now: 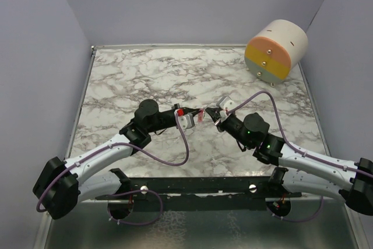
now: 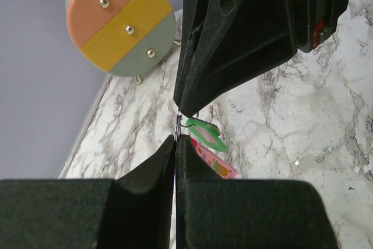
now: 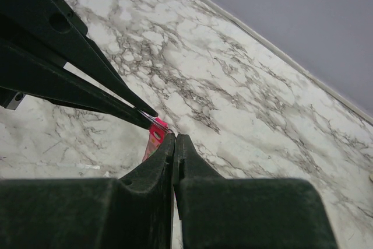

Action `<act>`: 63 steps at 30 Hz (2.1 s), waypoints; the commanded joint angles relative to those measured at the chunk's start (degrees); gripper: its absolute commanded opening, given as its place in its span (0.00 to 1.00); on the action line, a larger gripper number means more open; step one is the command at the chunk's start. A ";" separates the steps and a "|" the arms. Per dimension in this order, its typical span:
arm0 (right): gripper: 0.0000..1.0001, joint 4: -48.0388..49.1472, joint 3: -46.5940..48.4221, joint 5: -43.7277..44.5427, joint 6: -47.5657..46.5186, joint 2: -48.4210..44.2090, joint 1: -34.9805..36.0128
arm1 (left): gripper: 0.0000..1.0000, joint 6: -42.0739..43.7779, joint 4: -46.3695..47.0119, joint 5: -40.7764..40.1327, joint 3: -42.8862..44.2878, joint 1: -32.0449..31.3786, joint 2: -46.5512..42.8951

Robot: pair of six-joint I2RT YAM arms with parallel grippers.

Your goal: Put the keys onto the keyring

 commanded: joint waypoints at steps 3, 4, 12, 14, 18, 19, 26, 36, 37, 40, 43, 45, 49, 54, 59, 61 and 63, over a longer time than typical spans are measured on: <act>0.01 0.91 -0.66 2.87 -0.82 -0.98 -0.07 | 0.00 0.10 2.17 -0.94 -0.51 0.06 -2.14; 0.01 0.83 -0.72 2.91 -0.82 -0.96 -0.06 | 0.00 0.04 2.17 -0.94 -0.51 0.04 -2.11; 0.01 0.77 -0.65 3.22 -0.65 -0.98 -0.12 | 0.00 -0.63 2.17 -1.02 -0.44 0.01 -2.51; 0.01 0.80 -0.65 3.29 -0.48 -0.63 -0.11 | 0.00 -0.77 2.17 -0.89 -0.46 0.01 -2.66; 0.01 1.28 -0.29 3.33 -0.01 -0.03 -0.10 | 0.00 -0.78 2.17 -0.35 -0.38 0.01 -2.88; 0.01 1.26 -0.13 3.28 0.12 0.19 -0.07 | 0.00 -0.85 2.12 -0.41 -0.34 0.06 -2.81; 0.53 2.10 0.47 9.72 1.89 1.33 -0.06 | 0.00 -1.21 2.17 0.19 -0.07 0.03 -2.07; 0.55 2.16 -1.03 13.79 1.73 -1.37 -0.14 | 0.00 -1.38 2.17 0.17 0.19 0.02 -2.09; 0.54 2.14 -1.25 13.48 1.72 -1.67 -0.07 | 0.00 -1.46 2.17 0.21 0.19 0.05 -2.07; 0.52 2.39 -1.84 12.20 1.86 -2.58 -0.07 | 0.00 -1.84 2.17 0.08 0.41 0.02 -1.85; 0.49 2.85 -2.42 9.11 1.97 -3.19 -0.13 | 0.00 -2.66 2.17 0.10 0.78 0.02 -1.65; 0.47 3.70 -3.11 6.90 2.03 -3.40 -0.06 | 0.00 -3.08 2.17 0.52 0.98 0.01 -1.61; 0.45 6.31 -4.35 3.00 1.79 -2.99 -0.08 | 0.00 -3.82 2.17 1.69 1.37 0.06 -1.51; 0.44 8.60 -4.61 -0.80 1.98 -1.67 -0.12 | 0.00 -5.79 0.47 1.08 3.17 0.09 -0.24; 0.44 9.72 -4.78 -2.49 2.41 -0.60 -0.09 | 0.00 -6.73 -5.55 -0.42 7.26 0.09 2.84; 0.44 9.78 -4.78 -3.15 2.76 -0.22 -0.07 | 0.00 -6.99 -6.75 -1.13 8.22 0.09 3.70; 0.44 9.87 -4.86 -3.33 2.81 0.09 -0.14 | 0.00 -7.05 -7.71 -1.72 9.06 0.09 4.21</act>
